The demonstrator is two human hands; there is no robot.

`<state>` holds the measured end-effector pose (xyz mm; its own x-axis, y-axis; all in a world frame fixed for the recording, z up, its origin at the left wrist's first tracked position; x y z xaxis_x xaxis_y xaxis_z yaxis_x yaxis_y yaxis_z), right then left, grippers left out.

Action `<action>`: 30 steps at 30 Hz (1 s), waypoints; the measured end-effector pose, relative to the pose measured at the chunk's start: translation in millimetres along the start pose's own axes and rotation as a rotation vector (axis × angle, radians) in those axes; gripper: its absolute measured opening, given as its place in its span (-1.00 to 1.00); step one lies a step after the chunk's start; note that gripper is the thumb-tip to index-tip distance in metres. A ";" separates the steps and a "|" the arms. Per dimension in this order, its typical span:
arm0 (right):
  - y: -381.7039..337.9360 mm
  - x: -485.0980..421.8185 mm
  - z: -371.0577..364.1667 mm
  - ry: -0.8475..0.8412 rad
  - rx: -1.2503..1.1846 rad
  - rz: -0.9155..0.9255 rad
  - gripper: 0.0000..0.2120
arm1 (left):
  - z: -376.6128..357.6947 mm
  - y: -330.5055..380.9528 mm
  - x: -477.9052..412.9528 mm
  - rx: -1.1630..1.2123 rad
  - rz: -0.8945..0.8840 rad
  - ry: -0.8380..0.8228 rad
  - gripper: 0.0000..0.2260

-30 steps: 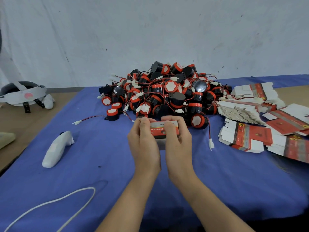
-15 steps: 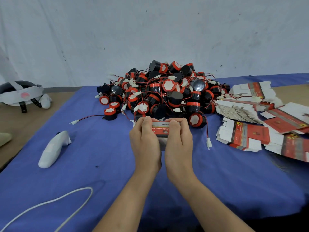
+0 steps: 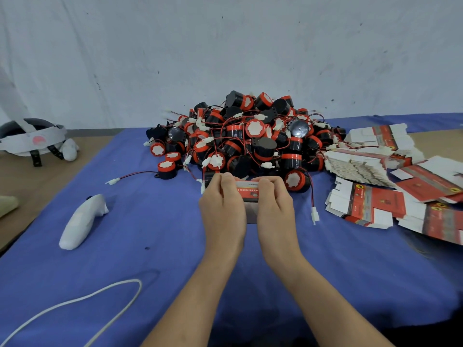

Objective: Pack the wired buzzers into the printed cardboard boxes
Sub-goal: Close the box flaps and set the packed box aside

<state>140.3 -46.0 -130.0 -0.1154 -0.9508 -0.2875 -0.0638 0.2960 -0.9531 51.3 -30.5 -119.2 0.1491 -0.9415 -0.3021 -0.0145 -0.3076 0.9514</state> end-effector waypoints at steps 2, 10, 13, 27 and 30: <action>-0.2 0.9 -1.1 -0.010 -0.002 0.015 -0.79 | 0.3 -0.3 -0.8 0.008 -0.011 0.019 -0.73; 2.4 -0.3 -1.7 -0.002 -0.013 0.018 -0.78 | -0.7 -4.9 -2.7 0.033 -0.006 0.032 -0.74; 2.8 -1.7 -1.2 0.004 -0.003 0.029 -0.77 | -1.0 -5.4 -2.8 0.032 -0.009 0.032 -0.74; 1.0 -11.6 8.2 -0.106 -0.403 -0.292 -0.66 | -1.7 -0.7 -4.4 -0.270 -0.202 -0.150 -0.81; 2.5 -9.4 7.2 -0.064 -0.365 -0.223 -0.65 | -2.0 -1.1 -2.5 -0.290 -0.228 -0.112 -0.78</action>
<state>148.5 -37.0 -130.3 0.0018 -0.9955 -0.0949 -0.4282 0.0849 -0.8997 52.9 -27.6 -119.3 0.0074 -0.8676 -0.4972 0.2889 -0.4741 0.8317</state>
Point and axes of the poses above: each hand's wrist, its own x-axis away from the middle knuckle, its own z-axis out of the back of the hand, y = z × x, the point moved 3 cm from there along -x, towards the middle knuckle, and after that the axes turned 11 degrees about -y, right-handed, at the moved point
